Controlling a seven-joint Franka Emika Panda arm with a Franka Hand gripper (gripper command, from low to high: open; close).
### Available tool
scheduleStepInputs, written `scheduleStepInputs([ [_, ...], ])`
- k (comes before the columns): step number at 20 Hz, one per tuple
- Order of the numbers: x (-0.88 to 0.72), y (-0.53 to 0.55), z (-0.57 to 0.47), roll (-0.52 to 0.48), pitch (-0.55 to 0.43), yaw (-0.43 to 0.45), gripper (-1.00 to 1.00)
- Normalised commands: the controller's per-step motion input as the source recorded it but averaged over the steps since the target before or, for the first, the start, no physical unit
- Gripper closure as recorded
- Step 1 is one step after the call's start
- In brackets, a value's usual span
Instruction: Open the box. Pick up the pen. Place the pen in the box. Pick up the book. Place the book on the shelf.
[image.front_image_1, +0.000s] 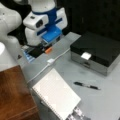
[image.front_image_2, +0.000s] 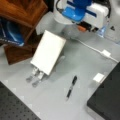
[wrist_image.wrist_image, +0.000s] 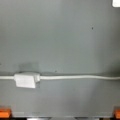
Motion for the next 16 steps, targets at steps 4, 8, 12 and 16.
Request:
scheduleStepInputs([
  [4, -0.01, 0.06, 0.02, 0.133, -0.054, 0.017, -1.0],
  [8, 0.0, 0.2, 0.01, 0.168, -0.066, -0.071, -1.0],
  [12, 0.03, 0.32, 0.0, 0.124, -0.008, -0.058, -1.0],
  [16, 0.13, 0.36, -0.05, 0.072, 0.058, -0.072, -1.0],
])
